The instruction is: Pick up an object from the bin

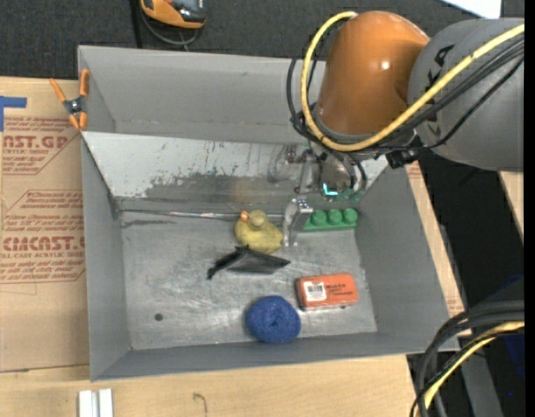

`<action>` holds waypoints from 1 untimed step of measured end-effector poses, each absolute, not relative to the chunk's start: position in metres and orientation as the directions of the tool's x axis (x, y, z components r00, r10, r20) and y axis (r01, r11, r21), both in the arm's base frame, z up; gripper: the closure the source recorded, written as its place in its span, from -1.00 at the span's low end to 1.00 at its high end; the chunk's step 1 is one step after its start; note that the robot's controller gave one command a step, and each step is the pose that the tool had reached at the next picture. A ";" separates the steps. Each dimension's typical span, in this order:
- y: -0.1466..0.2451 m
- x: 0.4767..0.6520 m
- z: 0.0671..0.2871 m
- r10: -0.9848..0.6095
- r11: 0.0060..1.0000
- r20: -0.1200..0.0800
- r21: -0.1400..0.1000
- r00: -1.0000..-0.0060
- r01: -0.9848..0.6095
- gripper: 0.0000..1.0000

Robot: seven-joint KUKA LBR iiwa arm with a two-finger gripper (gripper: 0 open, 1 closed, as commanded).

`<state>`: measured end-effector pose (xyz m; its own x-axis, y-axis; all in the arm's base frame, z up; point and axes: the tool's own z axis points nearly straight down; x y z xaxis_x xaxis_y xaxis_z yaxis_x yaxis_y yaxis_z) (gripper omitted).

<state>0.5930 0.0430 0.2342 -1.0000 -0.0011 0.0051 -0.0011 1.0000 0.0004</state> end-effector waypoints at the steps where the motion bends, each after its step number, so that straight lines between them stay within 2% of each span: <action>1: 0.043 0.594 0.238 0.000 1.000 -0.003 0.001 -1.000 0.000 -1.00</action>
Offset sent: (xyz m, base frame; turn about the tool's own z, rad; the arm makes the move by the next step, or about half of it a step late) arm -0.0241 0.0024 -0.1324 -0.1845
